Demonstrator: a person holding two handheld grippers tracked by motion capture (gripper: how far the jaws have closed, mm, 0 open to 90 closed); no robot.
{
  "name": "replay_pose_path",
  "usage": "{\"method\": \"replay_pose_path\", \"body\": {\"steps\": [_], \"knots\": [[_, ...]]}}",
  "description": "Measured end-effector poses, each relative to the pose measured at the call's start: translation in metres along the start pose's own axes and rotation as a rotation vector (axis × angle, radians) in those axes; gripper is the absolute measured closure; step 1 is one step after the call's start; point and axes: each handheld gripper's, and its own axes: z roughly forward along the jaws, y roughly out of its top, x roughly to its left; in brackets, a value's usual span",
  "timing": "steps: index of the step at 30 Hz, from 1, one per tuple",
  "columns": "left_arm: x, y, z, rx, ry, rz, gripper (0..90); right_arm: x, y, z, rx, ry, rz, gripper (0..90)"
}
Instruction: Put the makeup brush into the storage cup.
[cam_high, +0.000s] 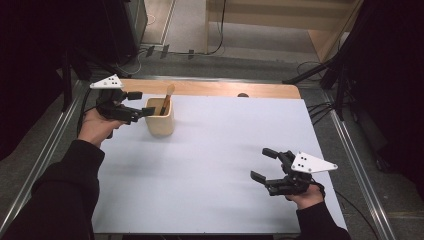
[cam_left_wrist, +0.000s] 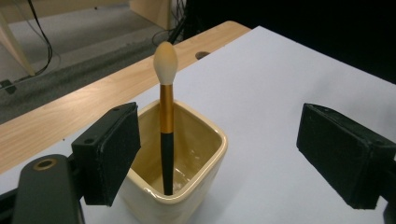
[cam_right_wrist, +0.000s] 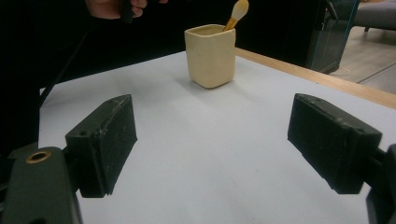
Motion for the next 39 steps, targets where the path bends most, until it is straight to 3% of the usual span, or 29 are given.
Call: {"method": "replay_pose_path", "body": {"steps": [12, 27, 39], "knots": [[-0.015, -0.018, -0.005, -0.008, 0.015, 0.024, 14.0, -0.001, 0.001, -0.001, -0.013, -0.001, 0.003, 16.5], [-0.033, -0.036, -0.012, -0.034, 0.004, 0.013, 14.0, 0.000, 0.000, -0.001, -0.012, -0.004, 0.003, 16.5], [-0.051, -0.058, -0.014, -0.017, 0.002, 0.019, 13.9, 0.000, 0.000, -0.002, -0.011, -0.007, 0.004, 16.5]]}}
